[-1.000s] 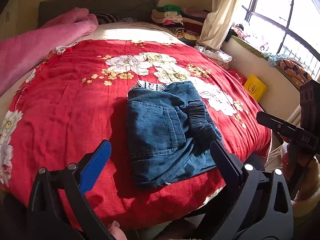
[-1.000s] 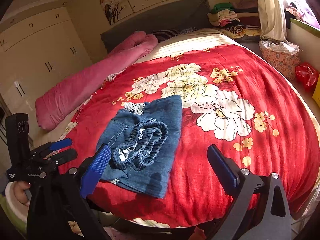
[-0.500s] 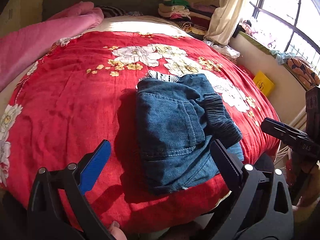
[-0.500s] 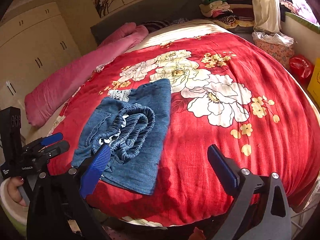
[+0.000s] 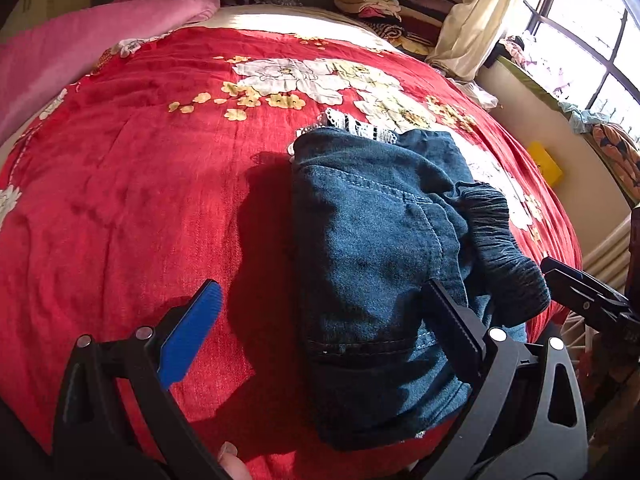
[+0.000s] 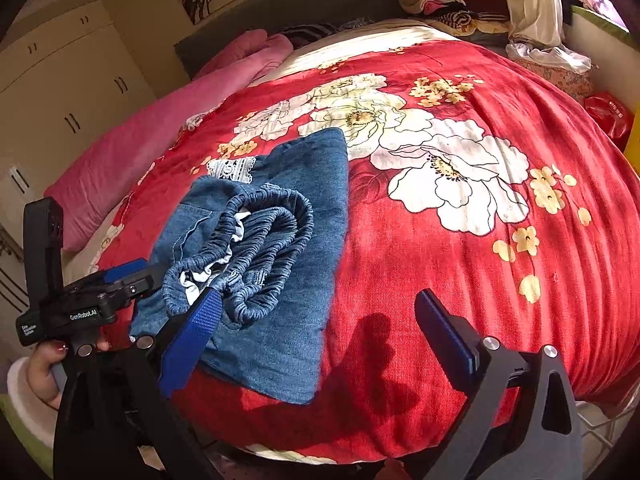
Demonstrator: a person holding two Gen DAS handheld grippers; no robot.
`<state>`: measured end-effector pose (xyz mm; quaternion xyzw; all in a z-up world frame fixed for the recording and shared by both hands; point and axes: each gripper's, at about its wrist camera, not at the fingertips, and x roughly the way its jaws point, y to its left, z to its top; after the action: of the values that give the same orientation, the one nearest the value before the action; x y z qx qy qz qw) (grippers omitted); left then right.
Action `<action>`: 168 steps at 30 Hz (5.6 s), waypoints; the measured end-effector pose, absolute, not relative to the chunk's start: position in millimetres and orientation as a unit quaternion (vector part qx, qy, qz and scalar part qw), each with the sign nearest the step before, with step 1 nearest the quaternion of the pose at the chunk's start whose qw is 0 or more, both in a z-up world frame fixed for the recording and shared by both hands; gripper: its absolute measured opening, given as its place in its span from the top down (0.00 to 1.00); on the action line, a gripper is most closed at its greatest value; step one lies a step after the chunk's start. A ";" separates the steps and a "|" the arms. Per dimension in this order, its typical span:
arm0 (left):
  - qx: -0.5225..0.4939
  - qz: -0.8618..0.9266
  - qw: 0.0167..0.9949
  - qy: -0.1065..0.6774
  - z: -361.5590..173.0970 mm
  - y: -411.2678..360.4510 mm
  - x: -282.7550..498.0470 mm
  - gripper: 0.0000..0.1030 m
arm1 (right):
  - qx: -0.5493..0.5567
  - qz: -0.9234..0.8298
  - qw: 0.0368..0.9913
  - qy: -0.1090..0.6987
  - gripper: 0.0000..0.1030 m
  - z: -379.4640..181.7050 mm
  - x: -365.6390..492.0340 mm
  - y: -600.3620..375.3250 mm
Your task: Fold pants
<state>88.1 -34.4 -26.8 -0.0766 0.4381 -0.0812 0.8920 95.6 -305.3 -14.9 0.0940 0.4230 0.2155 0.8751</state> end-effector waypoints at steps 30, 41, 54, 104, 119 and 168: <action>-0.098 -0.150 0.886 0.428 -17.6 -56.2 93.6 0.76 | 0.127 0.302 0.847 0.420 0.70 -33.1 106.5 -271.8; -0.094 -0.160 0.903 0.388 23.4 -58.2 91.1 0.77 | 0.078 0.300 0.874 0.374 0.70 11.1 98.9 -267.8; -0.079 -0.151 0.917 0.361 52.5 -51.1 128.4 0.77 | 0.053 0.305 0.889 0.337 0.70 49.2 138.5 -253.5; -0.109 -0.113 0.901 0.405 -19.9 -17.0 202.5 0.66 | 0.077 0.262 0.886 0.375 0.42 7.5 199.3 -246.2; -0.105 -0.092 0.904 0.404 -20.4 -3.4 193.5 0.45 | 0.000 0.251 0.861 0.442 0.41 -35.2 212.7 -205.8; -0.092 -0.067 0.930 0.351 54.1 -0.3 107.6 0.10 | 0.054 0.231 0.909 0.343 0.07 49.4 134.1 -262.7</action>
<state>107.6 -0.3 54.1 -0.0924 0.3506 -0.0669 0.9295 134.1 -262.7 49.4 0.0541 0.3426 0.2314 0.9089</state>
